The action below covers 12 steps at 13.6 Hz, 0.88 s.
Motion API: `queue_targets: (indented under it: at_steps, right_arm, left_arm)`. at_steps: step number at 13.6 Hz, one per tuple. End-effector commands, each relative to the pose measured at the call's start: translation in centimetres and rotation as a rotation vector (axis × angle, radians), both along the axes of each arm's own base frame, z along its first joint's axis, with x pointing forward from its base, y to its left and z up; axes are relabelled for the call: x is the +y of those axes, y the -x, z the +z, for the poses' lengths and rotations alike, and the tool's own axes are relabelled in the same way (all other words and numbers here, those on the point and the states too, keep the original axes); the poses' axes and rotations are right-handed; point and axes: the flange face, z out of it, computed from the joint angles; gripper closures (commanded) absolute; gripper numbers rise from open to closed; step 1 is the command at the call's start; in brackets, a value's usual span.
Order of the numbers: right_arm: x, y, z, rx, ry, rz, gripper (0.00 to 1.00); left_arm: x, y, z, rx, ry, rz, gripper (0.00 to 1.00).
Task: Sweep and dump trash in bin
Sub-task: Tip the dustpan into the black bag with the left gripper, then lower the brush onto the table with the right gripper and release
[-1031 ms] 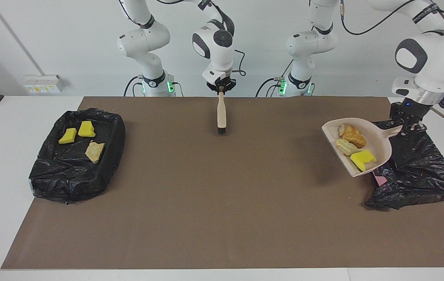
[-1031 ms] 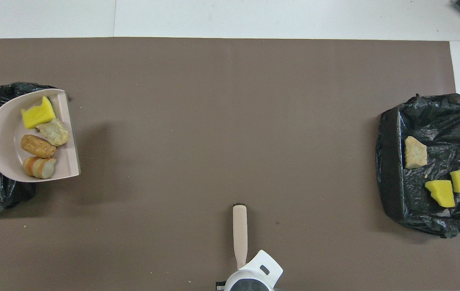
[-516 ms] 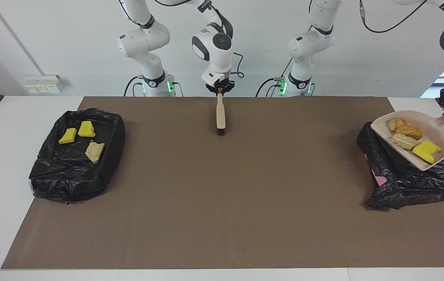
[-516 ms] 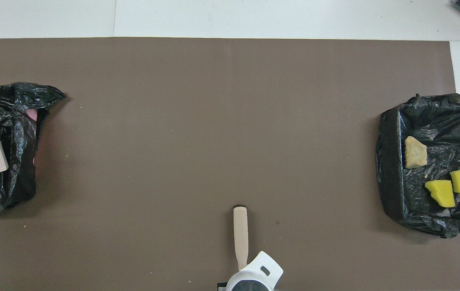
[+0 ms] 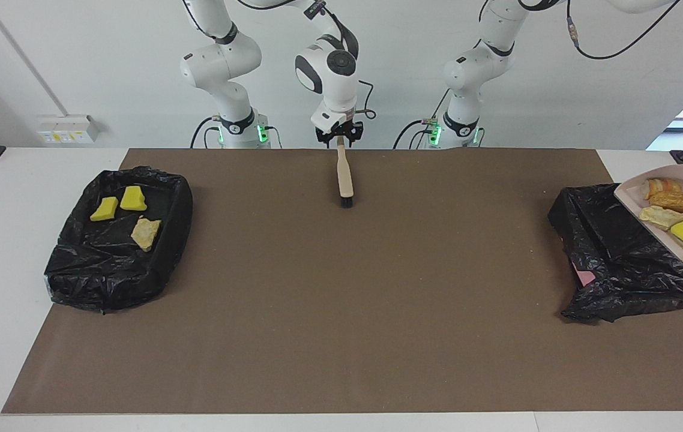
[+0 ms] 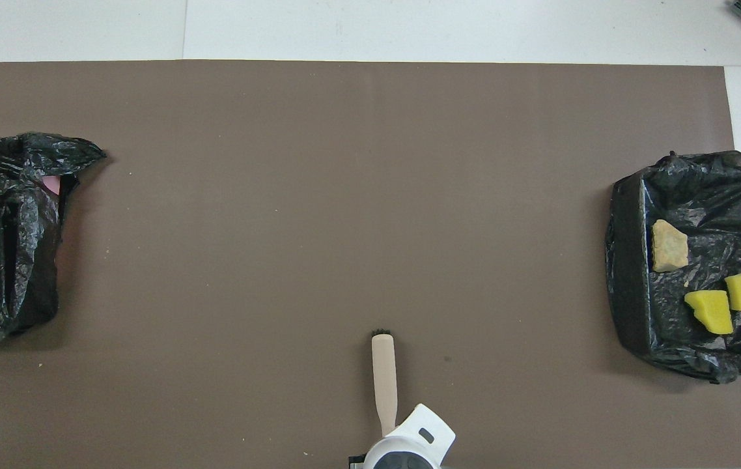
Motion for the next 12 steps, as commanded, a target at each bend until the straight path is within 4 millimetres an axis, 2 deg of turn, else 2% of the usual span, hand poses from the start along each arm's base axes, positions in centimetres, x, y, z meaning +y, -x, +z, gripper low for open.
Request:
queue_targets:
  at_steps: [1, 2, 4, 6, 8, 9, 11, 12]
  right_arm:
    - [-1.7, -6.7, 3.1, -0.078, -0.035, -0.048, 0.00]
    - [-2.5, -8.9, 4.7, -0.118, -0.042, -0.073, 0.00]
    - [-5.8, -13.8, 7.4, -0.207, -0.024, -0.125, 0.00]
    - [-9.0, -17.3, 9.0, -0.278, 0.016, -0.129, 0.00]
    - [-12.2, -20.1, 9.6, -0.334, 0.076, -0.137, 0.00]
    - [-13.4, -21.4, 10.0, -0.353, 0.100, -0.136, 0.00]
    - [-14.4, -22.6, 11.5, -0.387, 0.103, -0.137, 0.00]
    - [-14.8, -23.3, 13.2, -0.408, 0.097, -0.150, 0.00]
  left_arm:
    - [0.7, -0.4, 0.2, 0.020, -0.095, -0.020, 1.00]
    - [0.4, -0.7, -0.1, 0.040, -0.122, -0.028, 1.00]
    - [-0.3, -1.2, -0.2, 0.078, -0.204, -0.052, 1.00]
    - [-0.4, -0.9, -0.3, 0.093, -0.231, -0.050, 1.00]
    - [-0.5, -0.8, -0.1, 0.117, -0.269, -0.057, 1.00]
    - [-1.2, -1.2, 0.0, 0.129, -0.290, -0.074, 1.00]
    - [-2.0, -1.6, 0.2, 0.160, -0.334, -0.094, 1.00]
    - [-2.6, -2.0, 0.4, 0.172, -0.360, -0.110, 1.00]
